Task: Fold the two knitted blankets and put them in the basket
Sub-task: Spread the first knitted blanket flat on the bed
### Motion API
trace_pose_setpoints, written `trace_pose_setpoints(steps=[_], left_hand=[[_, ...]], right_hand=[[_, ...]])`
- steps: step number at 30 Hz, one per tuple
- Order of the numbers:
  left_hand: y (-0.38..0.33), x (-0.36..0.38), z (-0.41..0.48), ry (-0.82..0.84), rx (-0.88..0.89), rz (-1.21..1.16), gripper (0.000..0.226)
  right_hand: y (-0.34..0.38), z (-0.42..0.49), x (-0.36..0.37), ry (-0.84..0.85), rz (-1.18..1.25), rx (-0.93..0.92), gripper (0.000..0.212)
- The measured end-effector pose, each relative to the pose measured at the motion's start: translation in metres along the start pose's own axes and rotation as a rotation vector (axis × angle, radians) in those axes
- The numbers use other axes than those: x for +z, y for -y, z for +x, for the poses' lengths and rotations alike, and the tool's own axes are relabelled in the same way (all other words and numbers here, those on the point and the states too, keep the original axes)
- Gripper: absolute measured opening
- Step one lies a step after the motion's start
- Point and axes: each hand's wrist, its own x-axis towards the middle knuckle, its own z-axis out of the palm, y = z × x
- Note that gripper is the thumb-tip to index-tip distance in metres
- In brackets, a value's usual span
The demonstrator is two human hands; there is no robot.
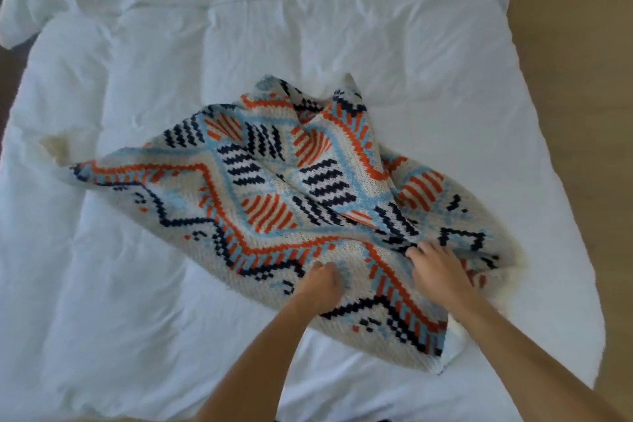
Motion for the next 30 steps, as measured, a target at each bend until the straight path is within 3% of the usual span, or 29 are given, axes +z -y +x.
trace_pose_setpoints(steps=[8, 18, 20, 25, 27, 30], left_hand=[[0.127, -0.098, 0.001, -0.071, -0.053, 0.117, 0.031], [0.308, -0.233, 0.022, -0.386, -0.135, 0.170, 0.039], [0.332, -0.261, 0.031, -0.476, -0.170, 0.145, 0.041], [0.363, -0.321, 0.055, -0.881, -0.131, 0.177, 0.044], [0.373, -0.339, 0.064, -0.847, -0.093, 0.238, 0.054], [0.383, -0.344, 0.071, -0.596, -0.088, 0.335, 0.047]], right_hand=[[0.164, 0.059, -0.013, -0.088, 0.131, -0.136, 0.033], [0.360, 0.182, -0.049, -0.226, 0.201, -0.176, 0.032], [0.389, 0.208, -0.060, -0.259, 0.203, -0.166, 0.032], [0.433, 0.264, -0.095, -0.362, 0.145, -0.170, 0.040], [0.445, 0.286, -0.108, -0.362, 0.105, -0.195, 0.051], [0.453, 0.313, -0.116, -0.234, -0.061, -0.228, 0.072]])
